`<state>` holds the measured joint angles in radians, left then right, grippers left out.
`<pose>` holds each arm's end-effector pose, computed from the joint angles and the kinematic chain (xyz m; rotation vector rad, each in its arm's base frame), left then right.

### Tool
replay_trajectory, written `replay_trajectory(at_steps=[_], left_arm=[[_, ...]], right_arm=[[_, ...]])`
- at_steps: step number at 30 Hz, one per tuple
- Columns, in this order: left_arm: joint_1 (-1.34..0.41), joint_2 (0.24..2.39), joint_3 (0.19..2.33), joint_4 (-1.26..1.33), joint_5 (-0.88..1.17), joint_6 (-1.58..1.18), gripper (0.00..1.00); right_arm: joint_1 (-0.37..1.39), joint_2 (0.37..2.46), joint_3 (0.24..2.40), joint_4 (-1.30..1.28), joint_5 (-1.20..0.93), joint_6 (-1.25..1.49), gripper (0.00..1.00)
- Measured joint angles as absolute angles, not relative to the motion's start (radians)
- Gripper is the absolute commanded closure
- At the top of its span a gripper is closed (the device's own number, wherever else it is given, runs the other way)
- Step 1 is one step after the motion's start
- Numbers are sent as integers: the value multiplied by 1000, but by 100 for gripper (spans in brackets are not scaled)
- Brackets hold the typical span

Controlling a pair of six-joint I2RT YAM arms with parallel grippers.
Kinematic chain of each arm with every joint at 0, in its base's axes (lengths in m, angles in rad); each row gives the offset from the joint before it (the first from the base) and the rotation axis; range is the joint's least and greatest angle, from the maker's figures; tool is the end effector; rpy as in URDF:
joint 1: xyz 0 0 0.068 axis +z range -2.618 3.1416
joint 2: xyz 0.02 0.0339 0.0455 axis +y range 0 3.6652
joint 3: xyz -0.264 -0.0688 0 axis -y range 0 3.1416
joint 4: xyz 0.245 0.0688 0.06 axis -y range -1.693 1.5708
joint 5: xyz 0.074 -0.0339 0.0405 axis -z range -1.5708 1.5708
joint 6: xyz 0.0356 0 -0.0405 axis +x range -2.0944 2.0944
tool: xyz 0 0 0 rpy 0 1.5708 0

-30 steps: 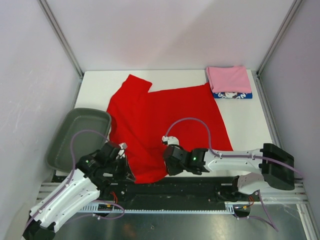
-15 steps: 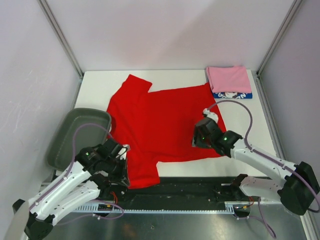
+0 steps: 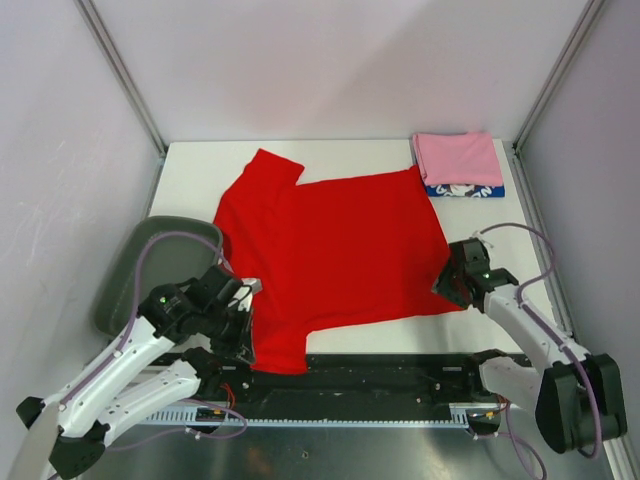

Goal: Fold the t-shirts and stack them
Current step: Grap the side of the flattened tshirt closest away from the robot with both arms

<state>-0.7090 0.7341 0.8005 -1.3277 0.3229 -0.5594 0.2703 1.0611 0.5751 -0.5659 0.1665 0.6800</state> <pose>0.0665 -0.0719 0.2638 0.3011 2.9953 -0.6730 0.1846 0.0450 0.1878 0.5861 2.5373 0.1230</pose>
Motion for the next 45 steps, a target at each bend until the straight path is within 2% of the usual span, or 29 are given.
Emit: replay_trajectory(at_steps=[4,15,25,45], left_arm=[[-709,730,798,-1334,318,-561,100],[-709,707,791,-1341,318,-588,100],[-709,694,785,-1343,318,-595,100],[-709,700,785,-1345,318,-602,100]], right_arm=[[189,987,559,-609,150,712,56],[39,882,553,-767,157,831,61],[-73,960,543,-764,168,845,63],[-102,1035,510,-656,135,833,64]])
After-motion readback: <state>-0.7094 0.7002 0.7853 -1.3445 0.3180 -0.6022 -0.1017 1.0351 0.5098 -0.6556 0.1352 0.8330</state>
